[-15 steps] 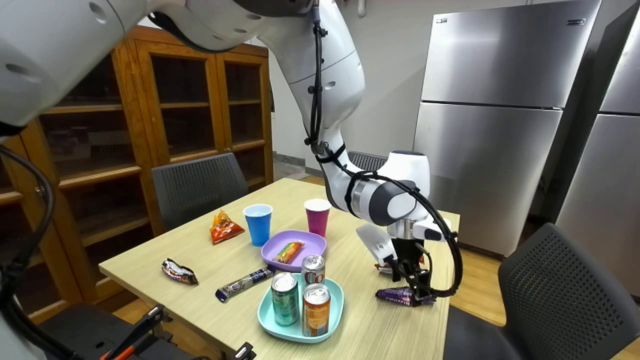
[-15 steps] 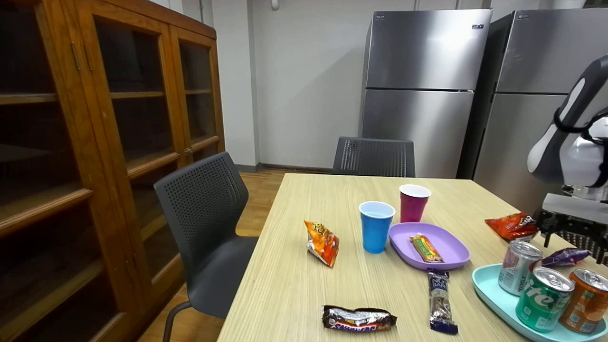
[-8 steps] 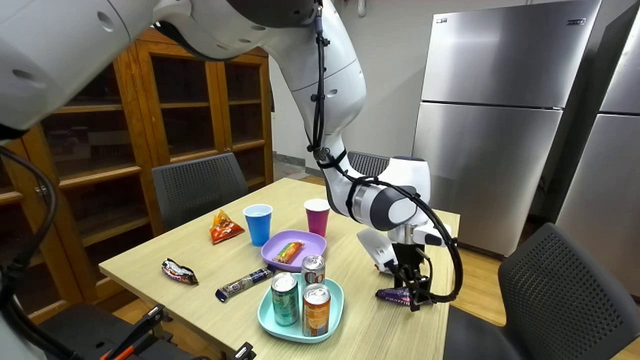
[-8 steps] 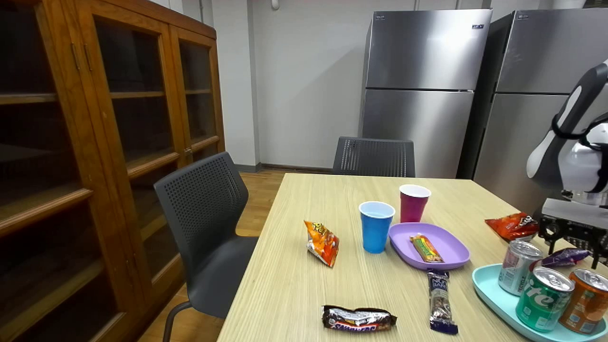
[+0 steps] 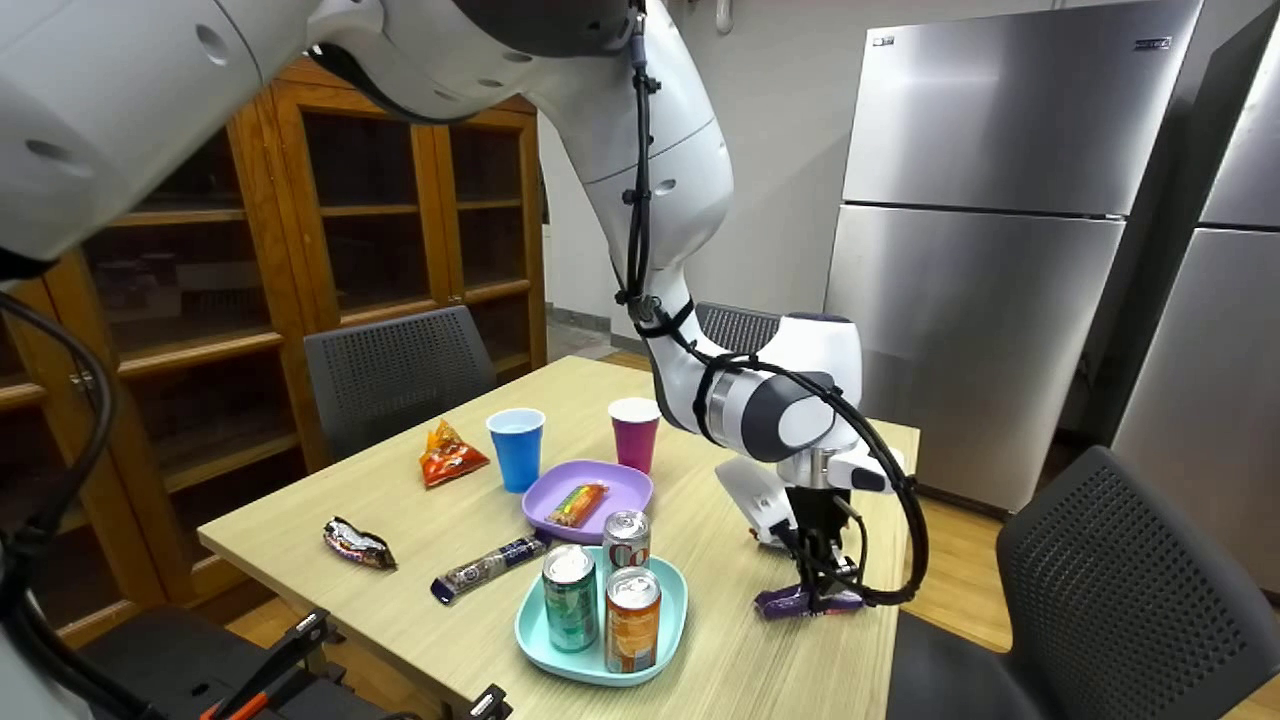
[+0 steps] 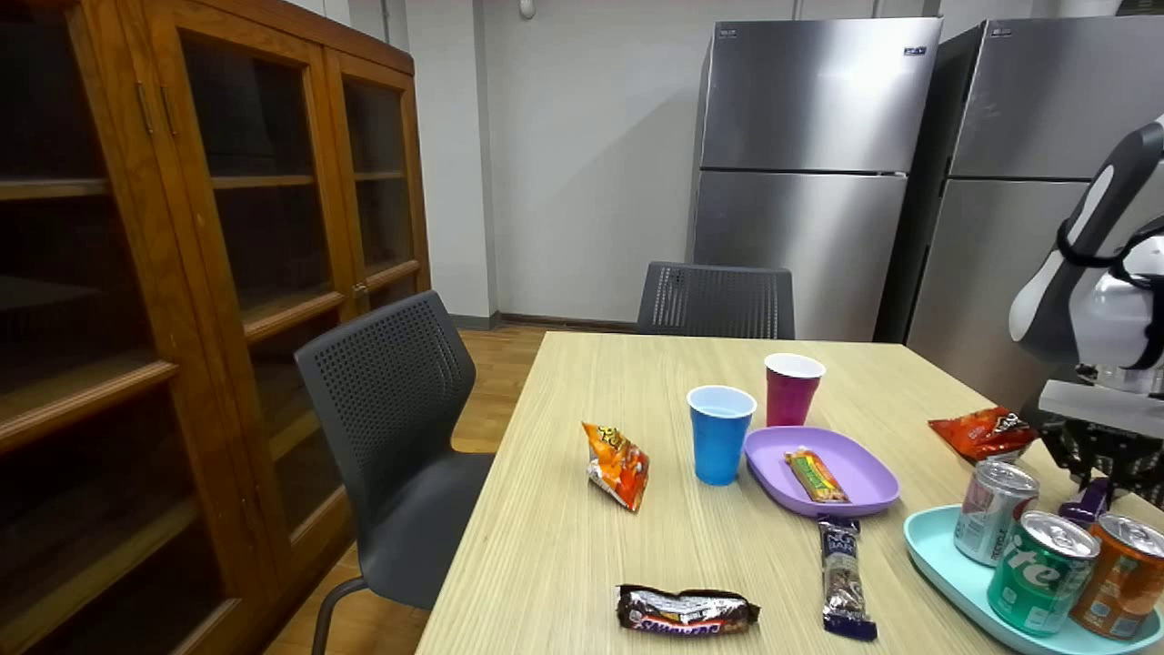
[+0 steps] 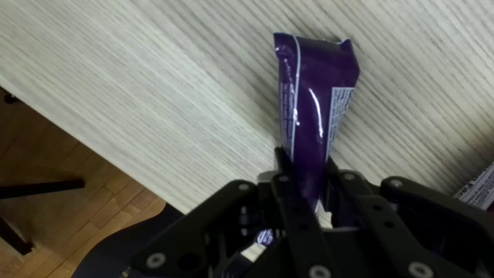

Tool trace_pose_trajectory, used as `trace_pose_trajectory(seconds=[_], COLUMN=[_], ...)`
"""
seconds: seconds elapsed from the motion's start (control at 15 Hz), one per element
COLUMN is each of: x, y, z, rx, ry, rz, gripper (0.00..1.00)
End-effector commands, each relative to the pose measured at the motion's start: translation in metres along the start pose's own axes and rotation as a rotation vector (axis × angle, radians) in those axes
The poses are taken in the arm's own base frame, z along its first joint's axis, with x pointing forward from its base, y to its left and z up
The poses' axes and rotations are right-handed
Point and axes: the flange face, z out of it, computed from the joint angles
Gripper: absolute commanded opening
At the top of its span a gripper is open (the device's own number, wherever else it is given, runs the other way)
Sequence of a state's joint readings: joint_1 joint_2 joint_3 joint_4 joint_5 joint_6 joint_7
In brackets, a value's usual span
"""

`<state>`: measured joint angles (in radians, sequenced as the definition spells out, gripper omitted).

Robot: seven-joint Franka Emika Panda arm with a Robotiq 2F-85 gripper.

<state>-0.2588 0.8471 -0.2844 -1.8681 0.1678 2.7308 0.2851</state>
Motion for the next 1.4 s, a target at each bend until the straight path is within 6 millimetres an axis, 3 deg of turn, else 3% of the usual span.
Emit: trace_pose_trajectory(seconds=[0.0,0.4,0.87,1.07,1.33], x=[-0.002,-0.021,-0.039,-0.049,-0.066], y=[-0.001,-0.001,-0.005,-0.017,-0.049], z=[-0.013,-0.043,-0.107,-0.125,-0.136], rx=[-0.011,0.005,0.099,0.134,0.192], ry=[-0.013,0.015,0.152,0.190,0.207], rz=[-0.051,-0.173,-0.254,-0.323,-0.472], gripper=[0.01,0.04,0.04,0.04,0.04])
